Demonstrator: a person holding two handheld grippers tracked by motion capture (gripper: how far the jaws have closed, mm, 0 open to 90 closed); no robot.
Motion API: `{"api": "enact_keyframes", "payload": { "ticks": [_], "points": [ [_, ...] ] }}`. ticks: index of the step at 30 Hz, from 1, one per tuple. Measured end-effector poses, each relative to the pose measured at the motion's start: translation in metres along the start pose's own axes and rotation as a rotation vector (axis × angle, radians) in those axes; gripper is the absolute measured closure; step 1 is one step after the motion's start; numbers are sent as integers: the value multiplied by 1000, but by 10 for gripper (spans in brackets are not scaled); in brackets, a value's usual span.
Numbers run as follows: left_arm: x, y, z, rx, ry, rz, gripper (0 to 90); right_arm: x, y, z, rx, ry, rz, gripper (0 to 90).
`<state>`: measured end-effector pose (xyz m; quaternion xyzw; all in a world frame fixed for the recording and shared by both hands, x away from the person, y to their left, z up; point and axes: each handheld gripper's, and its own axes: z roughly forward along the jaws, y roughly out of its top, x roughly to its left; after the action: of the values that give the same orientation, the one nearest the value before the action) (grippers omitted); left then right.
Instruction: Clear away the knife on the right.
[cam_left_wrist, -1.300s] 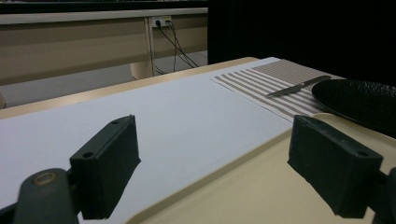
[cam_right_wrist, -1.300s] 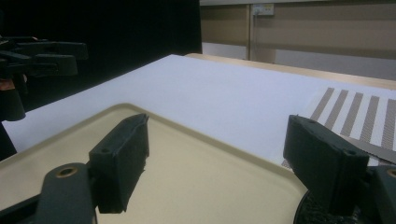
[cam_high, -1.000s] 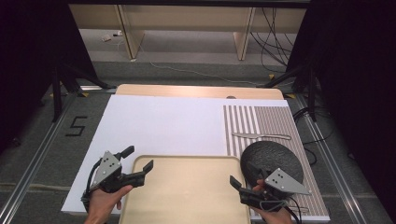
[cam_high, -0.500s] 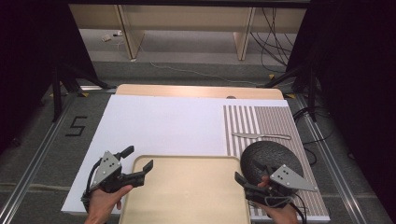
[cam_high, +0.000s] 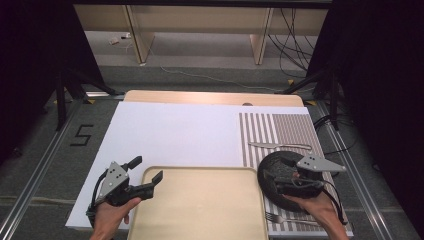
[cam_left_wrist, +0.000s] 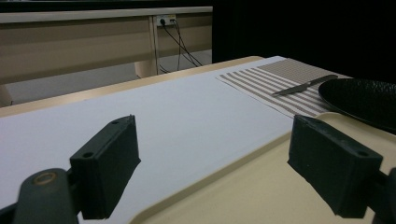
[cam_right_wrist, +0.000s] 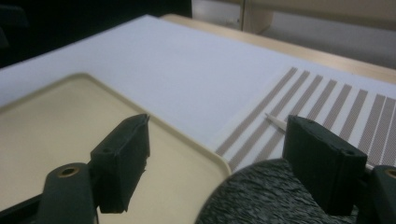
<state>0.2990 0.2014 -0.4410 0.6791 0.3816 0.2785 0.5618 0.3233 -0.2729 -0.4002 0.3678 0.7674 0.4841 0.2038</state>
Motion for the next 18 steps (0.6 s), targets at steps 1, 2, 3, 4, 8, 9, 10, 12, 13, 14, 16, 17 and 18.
{"api": "enact_keyframes", "payload": {
  "ticks": [1,2,3,4,8,9,10,12,13,14,16,17,18],
  "points": [
    [0,0,0,-1,-1,0,160,-2,3,1,57,-1,-10,228],
    [0,0,0,2,-1,4,160,-3,5,3,83,-4,-32,234],
    [0,0,0,2,-1,5,160,-4,7,4,106,-25,-67,244],
    [0,0,0,1,-1,3,160,-6,9,5,117,-25,-75,248],
    [-1,0,0,1,-3,6,160,-23,19,12,157,-15,-57,246],
    [-1,0,0,0,-2,7,160,-26,21,13,167,-18,-65,247],
    [-1,0,0,-1,-1,5,160,-30,23,15,182,-17,-65,246],
    [0,0,0,-1,1,4,160,-36,27,17,210,-21,-78,246],
    [0,-1,0,0,2,5,160,-39,29,18,221,-30,-85,246],
    [0,-1,0,1,2,6,160,-42,32,19,237,-30,-87,247],
    [0,-1,0,-2,5,2,160,-53,35,25,271,-42,-111,253],
    [0,-1,0,-3,5,3,160,-53,35,25,271,-42,-111,253],
    [0,-1,0,-2,5,5,160,-57,36,27,291,-41,-111,253]
  ]
}}
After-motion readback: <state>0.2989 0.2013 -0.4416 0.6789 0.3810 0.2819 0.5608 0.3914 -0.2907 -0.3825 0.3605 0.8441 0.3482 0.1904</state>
